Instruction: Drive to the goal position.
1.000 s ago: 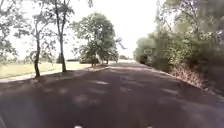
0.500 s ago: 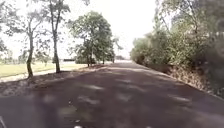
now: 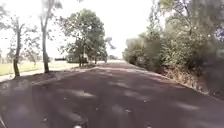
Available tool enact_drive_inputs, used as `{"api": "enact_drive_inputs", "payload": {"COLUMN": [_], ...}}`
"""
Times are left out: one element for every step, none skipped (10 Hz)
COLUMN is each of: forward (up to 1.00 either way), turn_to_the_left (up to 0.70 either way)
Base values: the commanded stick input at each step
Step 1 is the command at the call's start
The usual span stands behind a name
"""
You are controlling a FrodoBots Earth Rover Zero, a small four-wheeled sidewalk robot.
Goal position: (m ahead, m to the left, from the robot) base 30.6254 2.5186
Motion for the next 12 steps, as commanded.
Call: {"api": "enact_drive_inputs", "payload": {"forward": [1.0,1.0,1.0,1.0,1.0,1.0,1.0,1.0,1.0,1.0,1.0,1.0], "turn_to_the_left": [-0.06,-0.06,-0.06,-0.06,-0.06,-0.06,-0.06,-0.06,-0.06,-0.06,-0.06,-0.06]}}
